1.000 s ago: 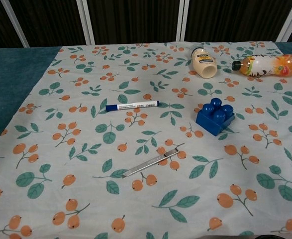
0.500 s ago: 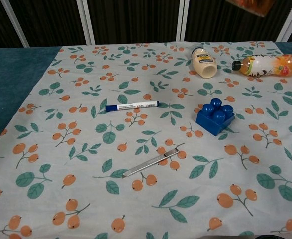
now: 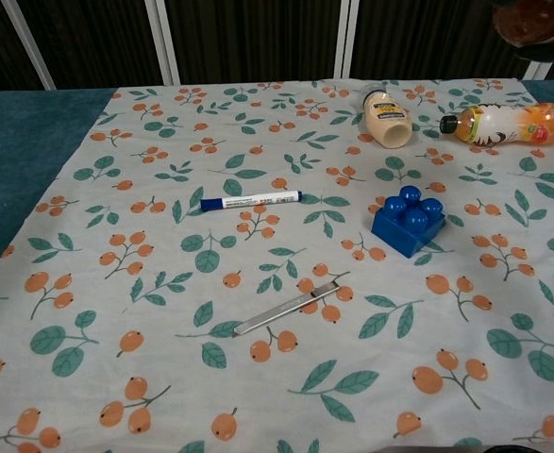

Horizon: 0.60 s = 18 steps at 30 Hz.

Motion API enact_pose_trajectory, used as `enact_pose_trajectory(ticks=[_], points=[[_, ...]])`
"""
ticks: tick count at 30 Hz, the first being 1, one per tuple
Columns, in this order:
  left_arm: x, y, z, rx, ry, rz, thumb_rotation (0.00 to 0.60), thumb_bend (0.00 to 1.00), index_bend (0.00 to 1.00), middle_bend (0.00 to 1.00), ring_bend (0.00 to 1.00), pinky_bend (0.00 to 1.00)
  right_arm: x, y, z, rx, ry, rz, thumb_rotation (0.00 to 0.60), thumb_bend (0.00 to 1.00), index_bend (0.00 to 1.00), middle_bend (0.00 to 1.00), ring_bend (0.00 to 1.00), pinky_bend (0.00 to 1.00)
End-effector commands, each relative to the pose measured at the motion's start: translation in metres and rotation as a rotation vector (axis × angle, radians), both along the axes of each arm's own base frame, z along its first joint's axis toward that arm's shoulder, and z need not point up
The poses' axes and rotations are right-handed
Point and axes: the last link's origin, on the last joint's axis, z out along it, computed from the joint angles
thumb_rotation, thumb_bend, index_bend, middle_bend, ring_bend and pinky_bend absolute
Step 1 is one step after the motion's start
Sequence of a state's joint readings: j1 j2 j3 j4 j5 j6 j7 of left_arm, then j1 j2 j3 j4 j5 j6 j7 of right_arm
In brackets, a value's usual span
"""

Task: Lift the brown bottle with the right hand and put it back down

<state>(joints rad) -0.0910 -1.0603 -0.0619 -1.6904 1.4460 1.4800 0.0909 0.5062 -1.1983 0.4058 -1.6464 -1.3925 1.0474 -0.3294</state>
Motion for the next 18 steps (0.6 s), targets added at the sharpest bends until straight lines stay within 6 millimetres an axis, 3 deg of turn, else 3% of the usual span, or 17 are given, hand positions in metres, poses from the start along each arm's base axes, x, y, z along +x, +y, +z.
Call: enact_pose_trajectory(ticks=[1, 3, 8, 11, 18], points=[[0.0, 0.0, 0.0, 0.001, -0.001, 0.0, 0.6, 0.39, 0.12, 0.01, 0.01, 0.07, -0.011, -0.004, -0.008, -0.179, 0.269, 0.02, 0.6, 0.46, 0.48, 0.48, 0.56, 0.63], [0.0, 0.0, 0.0, 0.002, -0.001, 0.001, 0.6, 0.39, 0.12, 0.01, 0.01, 0.07, -0.008, -0.002, -0.011, -0.148, 0.177, -0.002, 0.6, 0.45, 0.48, 0.48, 0.56, 0.63], [0.0, 0.0, 0.0, 0.0, -0.001, 0.0, 0.6, 0.39, 0.12, 0.01, 0.01, 0.07, 0.016, 0.009, -0.016, 0.111, -0.452, -0.134, 0.6, 0.45, 0.47, 0.48, 0.56, 0.61], [0.0, 0.0, 0.0, 0.001, -0.002, -0.001, 0.6, 0.39, 0.12, 0.01, 0.01, 0.07, 0.036, 0.018, -0.009, 0.313, -0.857, -0.191, 0.6, 0.45, 0.47, 0.48, 0.56, 0.61], [0.0, 0.0, 0.0, 0.0, 0.0, -0.002, 0.6, 0.39, 0.12, 0.01, 0.01, 0.07, 0.07, 0.031, 0.021, 0.663, -1.506, -0.219, 0.6, 0.46, 0.46, 0.48, 0.57, 0.62]])
